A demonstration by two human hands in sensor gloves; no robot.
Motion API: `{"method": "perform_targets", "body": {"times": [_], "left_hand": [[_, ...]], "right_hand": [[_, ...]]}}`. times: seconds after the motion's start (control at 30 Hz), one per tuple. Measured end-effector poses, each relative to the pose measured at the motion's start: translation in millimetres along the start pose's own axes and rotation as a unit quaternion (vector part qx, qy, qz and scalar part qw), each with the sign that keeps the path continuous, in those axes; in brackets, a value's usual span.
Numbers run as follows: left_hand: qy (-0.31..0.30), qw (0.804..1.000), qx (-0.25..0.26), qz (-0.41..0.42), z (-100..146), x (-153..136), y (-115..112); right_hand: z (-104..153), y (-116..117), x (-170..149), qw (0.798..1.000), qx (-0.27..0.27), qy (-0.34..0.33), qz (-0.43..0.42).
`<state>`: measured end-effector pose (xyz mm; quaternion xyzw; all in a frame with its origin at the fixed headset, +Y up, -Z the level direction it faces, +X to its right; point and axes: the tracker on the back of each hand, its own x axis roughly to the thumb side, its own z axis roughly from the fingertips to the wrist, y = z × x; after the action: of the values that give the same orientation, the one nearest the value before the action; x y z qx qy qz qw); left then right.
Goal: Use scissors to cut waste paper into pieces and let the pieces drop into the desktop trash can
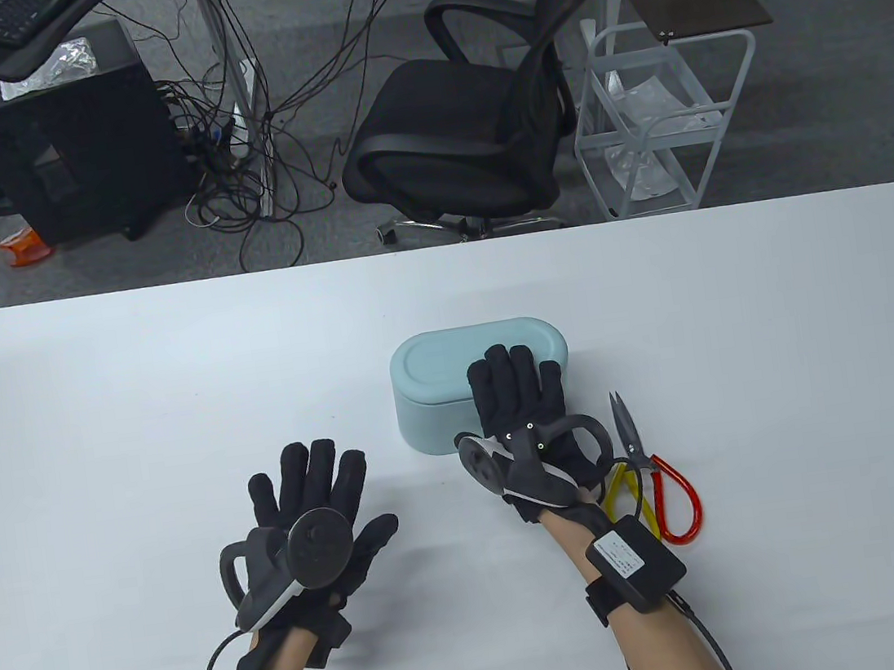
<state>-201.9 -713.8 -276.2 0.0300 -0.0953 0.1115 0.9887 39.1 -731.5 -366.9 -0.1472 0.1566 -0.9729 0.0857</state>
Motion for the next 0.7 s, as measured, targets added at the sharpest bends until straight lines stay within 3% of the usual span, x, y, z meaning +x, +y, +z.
{"method": "perform_targets", "body": {"times": [0.1,0.47,0.7], "left_hand": [[0.000,1.000,0.003,0.001,-0.2,-0.3,0.3],[0.002,1.000,0.005,0.002,-0.5,-1.6,1.3],[-0.002,1.000,0.020,0.002,-0.9,-2.7,3.0]], "right_hand": [[1.1,-1.0,0.6,1.000,-0.013,0.004,0.018],[0.6,-3.4,-4.8,0.999,0.038,0.003,-0.019],[4.6,-26.4,-25.0,0.995,0.024,0.016,-0.099]]}}
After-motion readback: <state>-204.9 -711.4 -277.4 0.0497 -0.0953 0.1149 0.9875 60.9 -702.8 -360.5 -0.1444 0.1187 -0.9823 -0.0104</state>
